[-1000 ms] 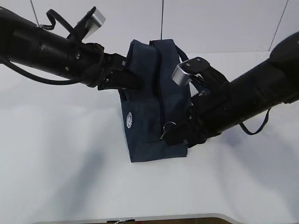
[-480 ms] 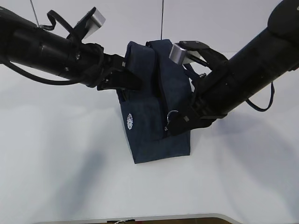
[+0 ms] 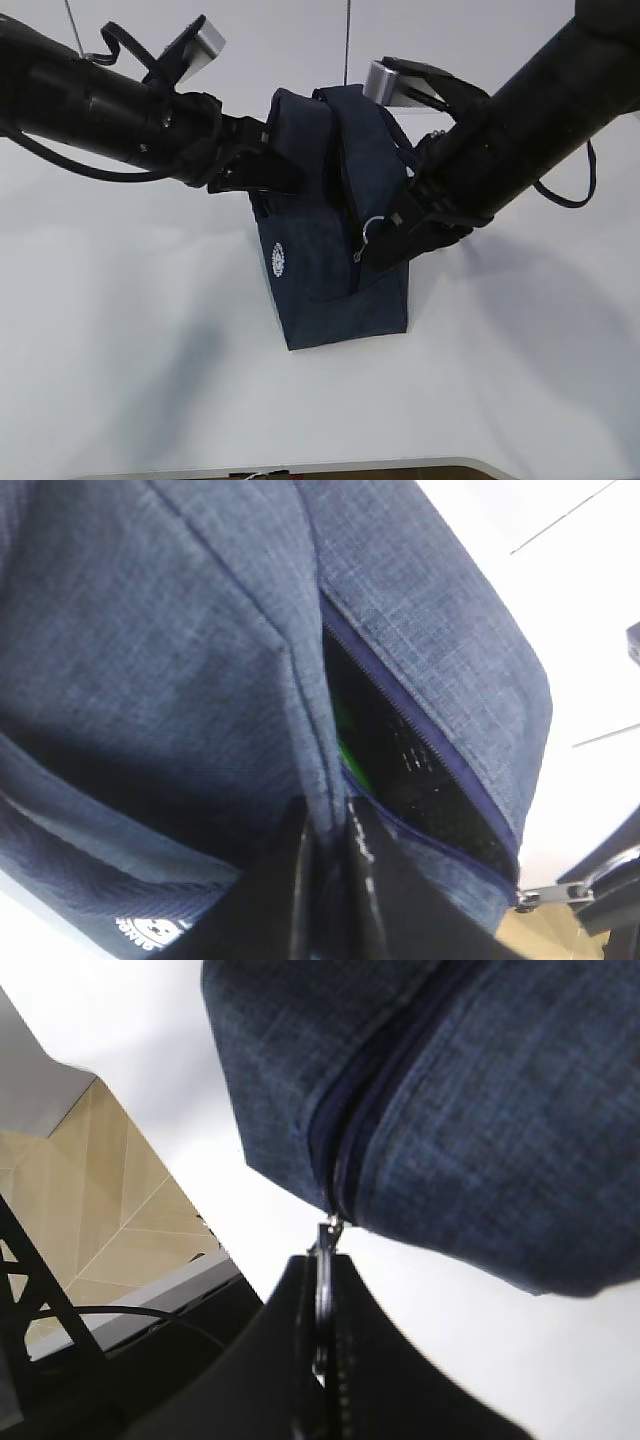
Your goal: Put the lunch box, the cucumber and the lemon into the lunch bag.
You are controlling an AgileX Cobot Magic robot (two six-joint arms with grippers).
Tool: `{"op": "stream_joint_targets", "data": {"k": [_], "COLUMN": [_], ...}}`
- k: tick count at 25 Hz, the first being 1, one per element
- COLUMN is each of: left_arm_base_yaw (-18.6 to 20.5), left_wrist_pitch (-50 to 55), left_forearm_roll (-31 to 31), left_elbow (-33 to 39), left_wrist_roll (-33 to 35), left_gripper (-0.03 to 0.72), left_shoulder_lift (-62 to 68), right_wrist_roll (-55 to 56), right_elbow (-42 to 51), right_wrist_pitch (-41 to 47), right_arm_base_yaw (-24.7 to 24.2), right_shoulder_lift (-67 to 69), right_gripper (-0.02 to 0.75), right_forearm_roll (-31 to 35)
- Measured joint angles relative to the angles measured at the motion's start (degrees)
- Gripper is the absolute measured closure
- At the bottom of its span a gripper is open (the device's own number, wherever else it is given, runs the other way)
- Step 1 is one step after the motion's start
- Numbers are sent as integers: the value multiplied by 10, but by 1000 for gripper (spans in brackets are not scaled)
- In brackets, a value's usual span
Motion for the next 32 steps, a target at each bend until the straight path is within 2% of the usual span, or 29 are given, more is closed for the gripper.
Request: {"op": "stream_joint_targets", "data": {"k": [7, 25, 29, 32], "left_arm_base_yaw": [0, 0, 0, 0], "left_wrist_pitch": [-1, -2, -2, -2], "left_forearm_roll": [0, 0, 0, 0], "left_elbow": [0, 0, 0, 0], "left_wrist_roll": [0, 0, 0, 0], "left_gripper": [681, 624, 556, 426], "left_shoulder_lift": [0, 0, 0, 0], "right_wrist_roll": [25, 64, 79, 89], "right_elbow": [-45, -64, -92, -111], "right_wrist_pitch": [36, 46, 48, 63], "right_arm_base_yaw": [0, 0, 0, 0], "right_shoulder_lift": [0, 3, 6, 20], "right_gripper": [733, 733, 733, 733], "right_forearm_roll": [-7, -12, -17, -18]}}
